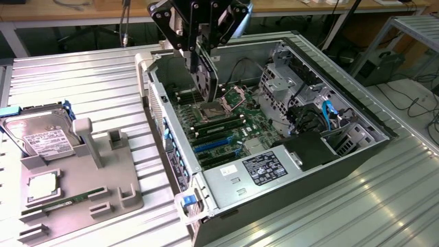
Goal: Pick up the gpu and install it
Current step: 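Pick up the gpu and move the gpu toward the slot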
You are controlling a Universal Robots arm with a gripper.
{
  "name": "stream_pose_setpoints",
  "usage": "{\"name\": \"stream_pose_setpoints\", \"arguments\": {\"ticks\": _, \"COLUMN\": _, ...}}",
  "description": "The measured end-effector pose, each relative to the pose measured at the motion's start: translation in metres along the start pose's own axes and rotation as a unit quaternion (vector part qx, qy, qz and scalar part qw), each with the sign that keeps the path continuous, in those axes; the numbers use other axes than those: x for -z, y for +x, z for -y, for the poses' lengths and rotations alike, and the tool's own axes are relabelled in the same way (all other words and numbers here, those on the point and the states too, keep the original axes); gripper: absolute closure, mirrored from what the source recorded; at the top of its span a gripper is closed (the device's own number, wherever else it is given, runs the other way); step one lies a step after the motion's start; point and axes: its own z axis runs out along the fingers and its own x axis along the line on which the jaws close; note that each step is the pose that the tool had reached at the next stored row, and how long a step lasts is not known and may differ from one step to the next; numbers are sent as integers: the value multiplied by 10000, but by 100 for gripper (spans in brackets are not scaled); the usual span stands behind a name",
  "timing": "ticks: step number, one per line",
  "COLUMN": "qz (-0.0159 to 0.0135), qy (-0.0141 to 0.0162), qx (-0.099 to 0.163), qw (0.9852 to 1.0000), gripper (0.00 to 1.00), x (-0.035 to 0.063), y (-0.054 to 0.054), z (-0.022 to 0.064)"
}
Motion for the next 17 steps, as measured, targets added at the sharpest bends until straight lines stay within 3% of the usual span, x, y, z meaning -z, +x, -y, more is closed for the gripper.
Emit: {"name": "stream_pose_setpoints", "arguments": {"ticks": 17, "qz": 0, "qy": 0, "qx": 0, "qw": 10000, "gripper": 73, "x": -7, "y": -155, "z": -1}}
